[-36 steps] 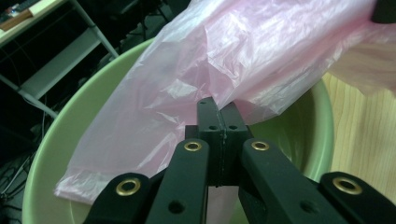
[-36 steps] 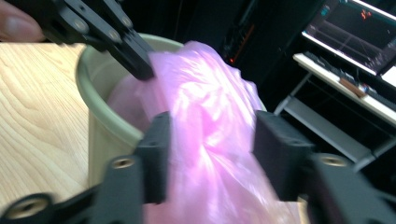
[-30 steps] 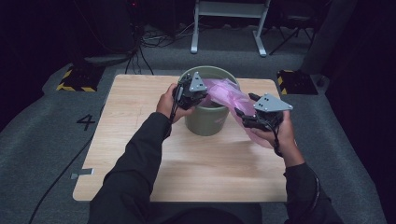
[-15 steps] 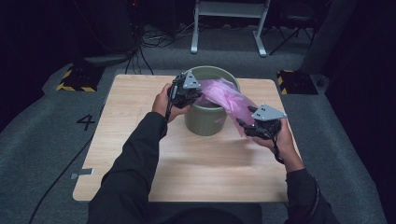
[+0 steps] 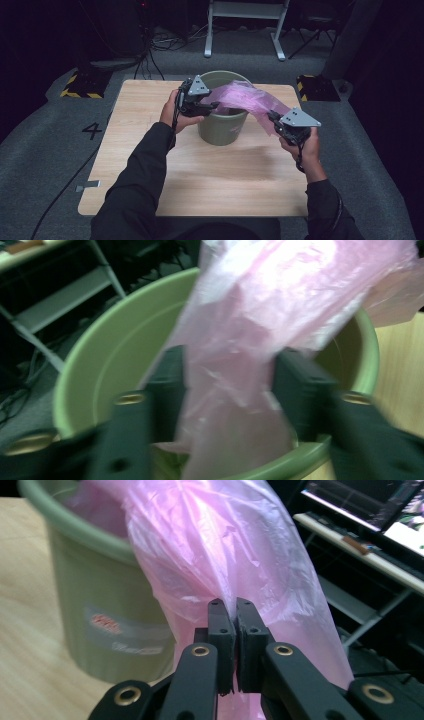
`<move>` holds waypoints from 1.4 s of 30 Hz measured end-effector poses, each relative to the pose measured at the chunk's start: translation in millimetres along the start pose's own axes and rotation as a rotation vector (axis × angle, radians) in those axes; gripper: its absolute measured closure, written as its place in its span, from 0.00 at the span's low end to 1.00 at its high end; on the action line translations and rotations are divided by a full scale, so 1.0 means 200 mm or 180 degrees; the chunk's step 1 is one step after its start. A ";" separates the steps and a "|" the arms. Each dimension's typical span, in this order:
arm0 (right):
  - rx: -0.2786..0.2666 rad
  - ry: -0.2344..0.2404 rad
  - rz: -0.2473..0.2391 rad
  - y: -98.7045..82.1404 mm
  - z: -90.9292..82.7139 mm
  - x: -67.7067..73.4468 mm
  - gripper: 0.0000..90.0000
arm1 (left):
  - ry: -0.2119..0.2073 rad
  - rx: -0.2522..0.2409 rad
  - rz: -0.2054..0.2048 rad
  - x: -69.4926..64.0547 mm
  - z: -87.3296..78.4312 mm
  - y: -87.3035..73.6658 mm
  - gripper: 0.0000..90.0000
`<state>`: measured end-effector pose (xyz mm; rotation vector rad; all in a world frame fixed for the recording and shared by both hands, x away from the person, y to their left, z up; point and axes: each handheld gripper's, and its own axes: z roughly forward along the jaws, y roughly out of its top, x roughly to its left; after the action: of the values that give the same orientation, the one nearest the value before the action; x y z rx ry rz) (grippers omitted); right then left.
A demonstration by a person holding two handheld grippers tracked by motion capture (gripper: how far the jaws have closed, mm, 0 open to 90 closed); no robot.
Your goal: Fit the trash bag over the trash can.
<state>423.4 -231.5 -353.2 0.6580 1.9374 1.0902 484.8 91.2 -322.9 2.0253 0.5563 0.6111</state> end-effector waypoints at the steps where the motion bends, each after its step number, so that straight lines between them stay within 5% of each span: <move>1: -0.0010 -0.0018 0.0021 0.01 -0.01 -0.01 0.98 | 0.0009 -0.0020 -0.0009 0.00 -0.01 0.00 0.47; 7: -0.0055 -0.0157 0.0034 0.06 -0.06 -0.07 0.98 | 0.0063 -0.0032 0.0041 -0.01 -0.03 0.02 0.45; 11: -0.0040 -0.0166 0.0023 0.09 -0.07 -0.09 0.97 | -0.0025 -0.0115 0.0007 -0.02 -0.02 0.03 0.42; 24: -0.0079 -0.0011 -0.0157 0.24 0.02 0.00 0.96 | -0.0059 -0.0187 0.0216 -0.15 0.04 0.14 0.34; 27: -0.0098 0.0051 -0.0217 0.26 0.02 0.03 0.96 | 0.0098 -0.0077 0.0301 -0.17 0.07 0.15 0.44; 32: -0.0126 0.0136 -0.0219 0.27 0.01 0.06 0.93 | 0.0106 0.0090 0.0432 -0.17 0.09 0.14 0.79; 35: -0.0143 0.0168 -0.0177 0.26 0.00 0.06 0.83 | 0.0106 0.0085 0.0389 -0.15 0.08 0.13 0.96; 37: -0.0158 0.0162 -0.0118 0.25 -0.01 0.06 0.72 | 0.0113 0.0091 0.0383 -0.13 0.08 0.12 1.00; 42: -0.0167 0.0256 -0.0062 0.23 -0.02 0.05 0.64 | 0.0161 0.0156 0.0363 -0.10 0.08 0.09 1.00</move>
<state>417.0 -204.6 -316.2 0.5735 1.9722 1.1673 480.9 60.5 -318.5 2.1035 0.4923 0.7252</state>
